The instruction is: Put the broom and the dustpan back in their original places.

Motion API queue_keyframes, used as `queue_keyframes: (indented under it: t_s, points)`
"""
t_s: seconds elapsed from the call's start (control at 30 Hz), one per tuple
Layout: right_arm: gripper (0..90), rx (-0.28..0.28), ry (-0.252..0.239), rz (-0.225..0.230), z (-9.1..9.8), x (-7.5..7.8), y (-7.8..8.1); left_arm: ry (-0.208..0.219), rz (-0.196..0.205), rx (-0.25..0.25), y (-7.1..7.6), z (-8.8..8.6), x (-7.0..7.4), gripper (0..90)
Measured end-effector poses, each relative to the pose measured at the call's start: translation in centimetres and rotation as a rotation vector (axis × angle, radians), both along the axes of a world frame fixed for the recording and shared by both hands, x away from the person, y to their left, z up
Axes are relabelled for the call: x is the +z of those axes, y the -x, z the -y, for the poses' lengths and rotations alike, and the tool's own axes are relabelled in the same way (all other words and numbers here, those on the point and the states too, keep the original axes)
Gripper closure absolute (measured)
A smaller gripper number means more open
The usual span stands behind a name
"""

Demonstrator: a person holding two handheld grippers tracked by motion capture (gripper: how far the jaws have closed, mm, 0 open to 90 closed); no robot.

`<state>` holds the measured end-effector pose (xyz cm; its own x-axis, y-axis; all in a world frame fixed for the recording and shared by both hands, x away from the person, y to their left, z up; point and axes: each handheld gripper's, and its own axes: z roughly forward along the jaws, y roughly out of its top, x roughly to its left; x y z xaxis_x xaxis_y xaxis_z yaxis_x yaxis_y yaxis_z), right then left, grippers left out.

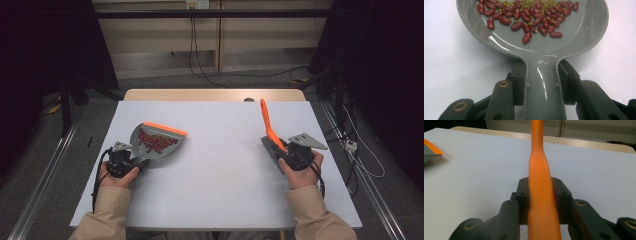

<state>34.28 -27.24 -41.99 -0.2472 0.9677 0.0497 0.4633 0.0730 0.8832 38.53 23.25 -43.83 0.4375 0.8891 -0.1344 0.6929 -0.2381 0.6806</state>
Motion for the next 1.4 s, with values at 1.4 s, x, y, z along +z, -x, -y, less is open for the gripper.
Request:
queue_keyframes:
  t_s: [1.4]
  points:
    - [71.1,-0.088,0.046,-0.009,2.5,-0.7,-0.5,0.055,-0.016,-0.04,1.7,1.5,-0.5,45.4]
